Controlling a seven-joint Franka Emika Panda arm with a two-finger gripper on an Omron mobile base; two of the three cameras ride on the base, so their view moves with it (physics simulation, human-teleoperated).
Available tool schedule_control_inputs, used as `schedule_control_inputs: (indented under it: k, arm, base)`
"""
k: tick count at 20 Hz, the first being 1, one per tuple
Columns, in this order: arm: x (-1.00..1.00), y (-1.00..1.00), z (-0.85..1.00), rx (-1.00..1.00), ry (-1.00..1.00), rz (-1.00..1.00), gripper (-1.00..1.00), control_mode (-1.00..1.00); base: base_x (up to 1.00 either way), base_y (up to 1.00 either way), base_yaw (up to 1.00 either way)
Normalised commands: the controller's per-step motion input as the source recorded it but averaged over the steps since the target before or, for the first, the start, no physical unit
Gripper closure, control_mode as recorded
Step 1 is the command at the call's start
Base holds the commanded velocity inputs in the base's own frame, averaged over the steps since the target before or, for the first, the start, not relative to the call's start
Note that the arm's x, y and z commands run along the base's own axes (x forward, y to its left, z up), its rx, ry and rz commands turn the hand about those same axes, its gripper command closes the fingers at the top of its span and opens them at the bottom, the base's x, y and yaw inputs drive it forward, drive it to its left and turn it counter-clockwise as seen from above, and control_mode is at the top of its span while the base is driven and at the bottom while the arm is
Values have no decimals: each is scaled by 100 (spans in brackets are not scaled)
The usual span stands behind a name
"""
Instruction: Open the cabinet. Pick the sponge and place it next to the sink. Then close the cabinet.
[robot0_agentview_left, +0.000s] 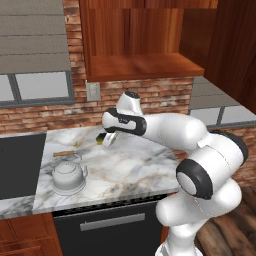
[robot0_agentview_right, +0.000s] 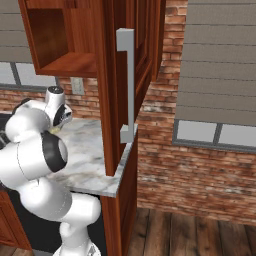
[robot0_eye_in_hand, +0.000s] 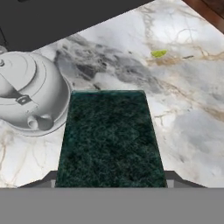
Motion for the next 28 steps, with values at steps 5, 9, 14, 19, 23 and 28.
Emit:
schedule_control_inputs:
  k: [5,9,14,19,23,28]
  arm:
    - [19,27,-1,0,0,0,100,-100]
    - [42,31,0,0,0,0,100,-100]
    - [45,33,-7,0,0,0,100,-100]
    - [35,34,-9,0,0,0,100,-100]
    - [30,35,-16,0,0,3,100,-100]
    - [20,37,-16,0,0,4,100,-100]
  base:
    - [0,0,0]
    - [0,0,0]
    - [0,0,0]
    - [0,0,0]
    - [0,0,0]
    - [0,0,0]
